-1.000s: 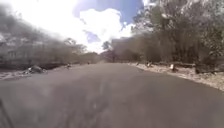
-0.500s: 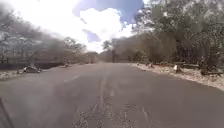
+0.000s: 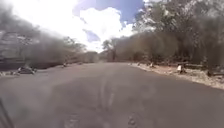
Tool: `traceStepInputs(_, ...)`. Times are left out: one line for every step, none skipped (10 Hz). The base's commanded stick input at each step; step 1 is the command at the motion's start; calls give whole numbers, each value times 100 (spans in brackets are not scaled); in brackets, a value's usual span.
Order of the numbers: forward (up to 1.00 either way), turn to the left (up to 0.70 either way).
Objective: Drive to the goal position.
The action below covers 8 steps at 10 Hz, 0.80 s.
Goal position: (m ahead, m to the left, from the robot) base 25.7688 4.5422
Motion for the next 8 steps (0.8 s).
traceStepInputs(70,0)
traceStepInputs(70,0)
traceStepInputs(70,0)
traceStepInputs(70,0)
traceStepInputs(70,0)
traceStepInputs(70,0)
traceStepInputs(70,0)
traceStepInputs(70,0)
